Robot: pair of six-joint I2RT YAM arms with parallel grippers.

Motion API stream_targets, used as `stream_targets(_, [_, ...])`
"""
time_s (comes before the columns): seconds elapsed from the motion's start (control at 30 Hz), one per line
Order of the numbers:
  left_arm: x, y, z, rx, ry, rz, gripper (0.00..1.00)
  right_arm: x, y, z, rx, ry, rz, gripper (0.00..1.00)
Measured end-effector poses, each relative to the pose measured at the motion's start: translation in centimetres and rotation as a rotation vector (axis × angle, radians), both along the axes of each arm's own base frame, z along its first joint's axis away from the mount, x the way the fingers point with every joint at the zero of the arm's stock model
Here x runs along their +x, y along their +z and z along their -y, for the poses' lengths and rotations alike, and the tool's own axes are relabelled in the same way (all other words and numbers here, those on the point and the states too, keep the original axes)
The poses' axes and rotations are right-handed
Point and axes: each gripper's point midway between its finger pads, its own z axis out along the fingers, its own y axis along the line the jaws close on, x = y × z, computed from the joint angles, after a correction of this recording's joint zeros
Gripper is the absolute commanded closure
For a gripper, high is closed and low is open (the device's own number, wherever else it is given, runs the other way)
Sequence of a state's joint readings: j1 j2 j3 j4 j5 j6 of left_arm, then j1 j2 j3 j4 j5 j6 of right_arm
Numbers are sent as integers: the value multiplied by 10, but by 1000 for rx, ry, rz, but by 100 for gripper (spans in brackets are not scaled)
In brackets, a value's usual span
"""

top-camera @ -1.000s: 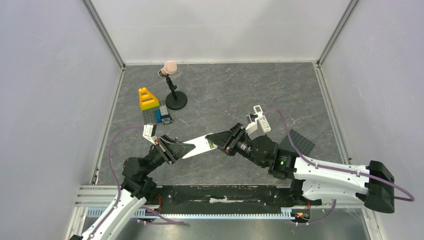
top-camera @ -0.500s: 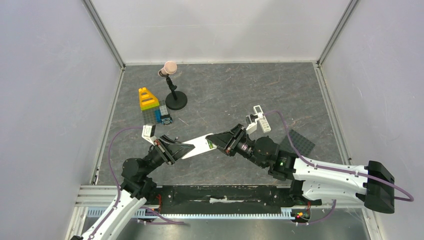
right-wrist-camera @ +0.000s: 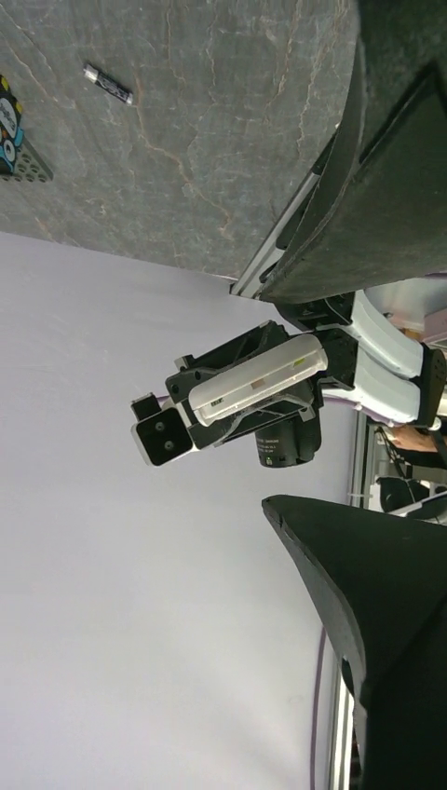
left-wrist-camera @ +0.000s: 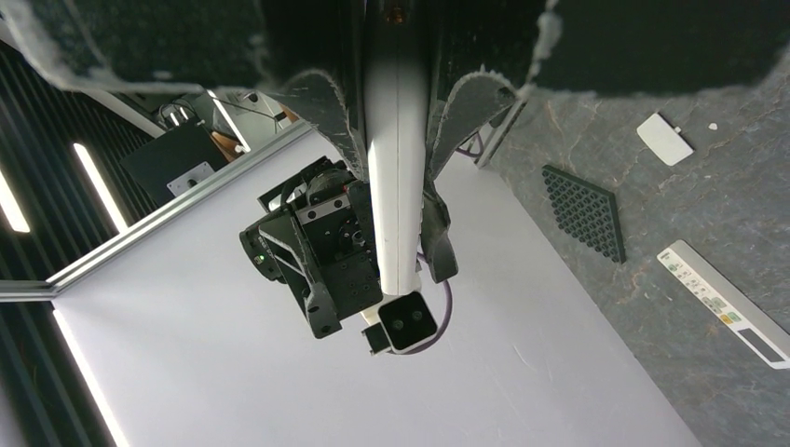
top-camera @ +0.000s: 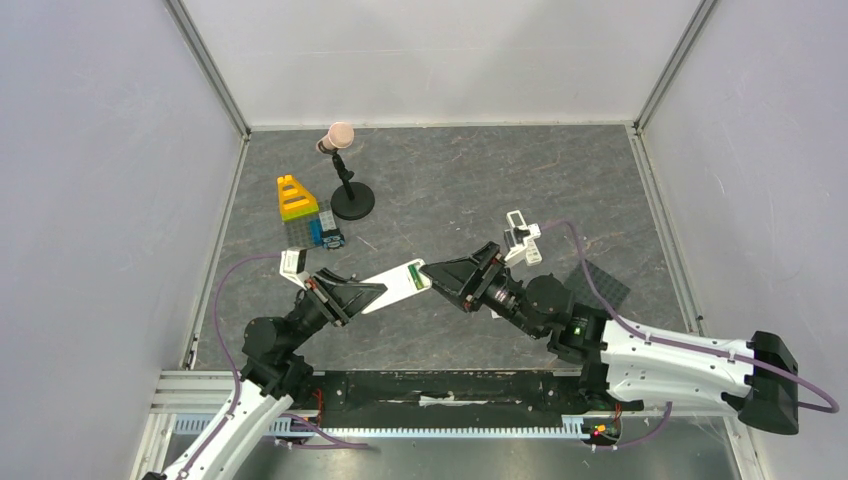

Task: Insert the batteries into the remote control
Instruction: Load the battery into the remote control, then pick up the battery from the center of the board.

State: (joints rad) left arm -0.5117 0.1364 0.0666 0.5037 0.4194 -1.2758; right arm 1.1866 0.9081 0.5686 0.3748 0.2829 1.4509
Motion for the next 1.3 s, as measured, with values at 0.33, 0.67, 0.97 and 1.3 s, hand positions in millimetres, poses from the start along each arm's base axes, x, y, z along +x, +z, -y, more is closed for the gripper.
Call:
stream_targets(0.33, [15,11,-23,121,201,-73,98,17,-23,32,-167,-144,42,24])
stream_targets(0.67, [39,25,-103,447,668,-219,98,62,-50,37,-593,-294,136,30])
stream_targets(0.97, [40,20,-159,705,913,-312,98,98,-118,-64,-971,-163,191,37])
stream_targets(1.3, [23,45,-198,782,1055,-273,98,83,-182,-166,-1141,-73,247,38])
